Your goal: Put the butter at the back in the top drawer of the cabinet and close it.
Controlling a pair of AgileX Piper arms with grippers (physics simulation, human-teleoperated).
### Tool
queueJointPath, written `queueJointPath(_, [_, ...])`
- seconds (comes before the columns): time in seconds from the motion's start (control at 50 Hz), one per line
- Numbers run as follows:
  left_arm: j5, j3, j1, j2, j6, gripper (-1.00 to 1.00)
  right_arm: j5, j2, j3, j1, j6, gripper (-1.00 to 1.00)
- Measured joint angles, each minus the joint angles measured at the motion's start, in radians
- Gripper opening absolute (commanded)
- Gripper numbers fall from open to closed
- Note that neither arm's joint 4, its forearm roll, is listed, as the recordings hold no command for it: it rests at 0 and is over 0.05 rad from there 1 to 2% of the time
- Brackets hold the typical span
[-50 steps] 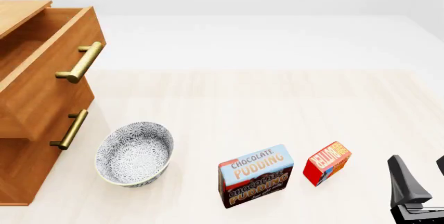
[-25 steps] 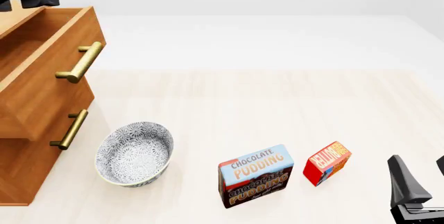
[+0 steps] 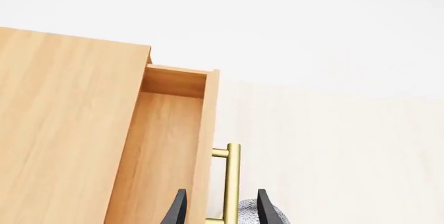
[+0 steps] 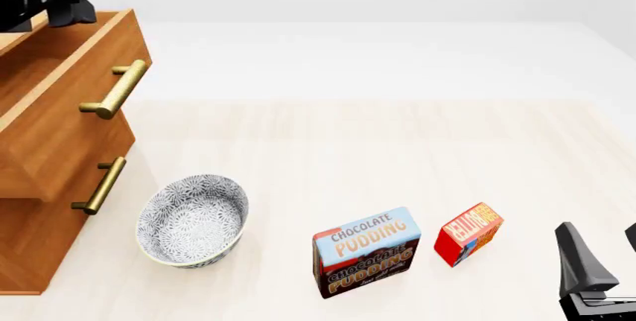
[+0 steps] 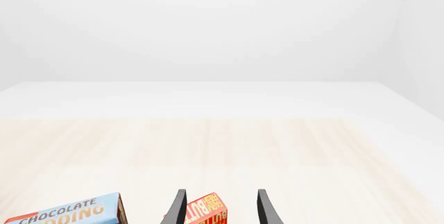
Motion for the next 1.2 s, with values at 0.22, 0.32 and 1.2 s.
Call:
queueJointPath(0.22, [-0.021,0.025,0.003,0.008,-0.005,1.00,0.000,0.000,0.000,0.000,0.000,1.00])
queueJointPath(0.32, [-0.026,0.035,0.005,0.008,-0.005,1.00,0.000,0.000,0.000,0.000,0.000,1.00])
queueJointPath(1.2, [-0.089,0.110,0.019,0.039,-0.030,1.00,0.000,0.000,0.000,0.000,0.000,1.00])
